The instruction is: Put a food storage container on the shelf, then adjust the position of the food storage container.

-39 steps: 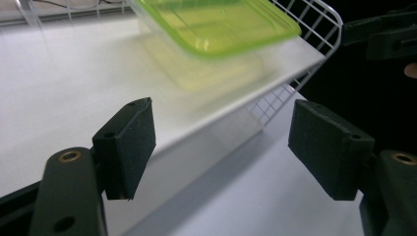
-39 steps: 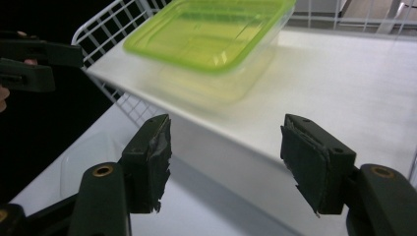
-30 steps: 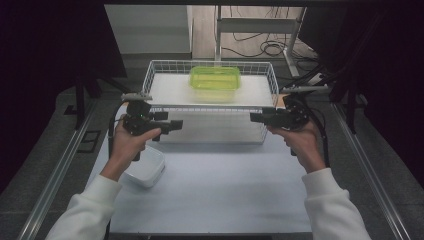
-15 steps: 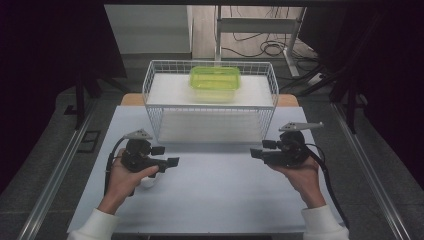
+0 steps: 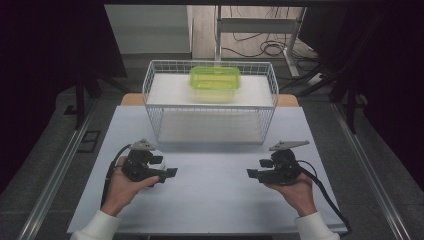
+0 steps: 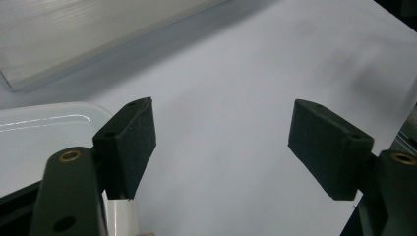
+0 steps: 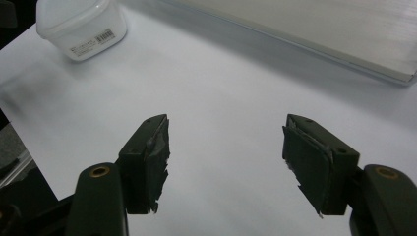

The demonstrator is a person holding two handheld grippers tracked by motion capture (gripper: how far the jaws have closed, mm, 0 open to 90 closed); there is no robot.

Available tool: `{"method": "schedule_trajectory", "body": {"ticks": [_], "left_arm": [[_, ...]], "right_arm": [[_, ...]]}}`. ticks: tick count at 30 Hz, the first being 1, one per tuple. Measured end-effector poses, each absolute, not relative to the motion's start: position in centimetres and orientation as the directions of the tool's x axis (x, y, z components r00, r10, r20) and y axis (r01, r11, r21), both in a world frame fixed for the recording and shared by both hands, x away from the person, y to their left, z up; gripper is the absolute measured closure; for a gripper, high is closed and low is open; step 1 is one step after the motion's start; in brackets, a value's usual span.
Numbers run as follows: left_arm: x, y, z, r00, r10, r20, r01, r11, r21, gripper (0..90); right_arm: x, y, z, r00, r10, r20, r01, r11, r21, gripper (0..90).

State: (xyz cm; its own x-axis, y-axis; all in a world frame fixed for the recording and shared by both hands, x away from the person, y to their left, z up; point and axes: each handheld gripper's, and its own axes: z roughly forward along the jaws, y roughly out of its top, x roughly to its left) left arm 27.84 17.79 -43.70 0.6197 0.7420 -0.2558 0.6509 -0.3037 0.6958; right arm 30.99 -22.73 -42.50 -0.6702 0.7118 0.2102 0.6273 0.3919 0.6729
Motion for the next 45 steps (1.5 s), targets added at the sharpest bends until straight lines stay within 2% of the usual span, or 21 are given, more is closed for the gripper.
{"method": "schedule_trajectory", "body": {"ticks": [29,41,45], "left_arm": [[28.0,20.5,-43.6,0.543,0.804,-0.242,0.678,-0.250,0.692,25.5],[28.9,25.9,-42.5,0.449,0.867,-0.217,0.709,-0.198,0.677,27.2],[29.6,27.7,-42.5,0.426,0.876,-0.227,0.721,-0.177,0.670,32.9]], "right_arm": [[31.2,-22.5,-43.2,-0.673,0.706,0.222,0.640,0.404,0.654,31.3],[31.2,-22.2,-43.6,-0.675,0.710,0.202,0.640,0.426,0.640,31.2],[31.2,-22.1,-43.7,-0.674,0.711,0.200,0.640,0.427,0.639,31.1]]}}
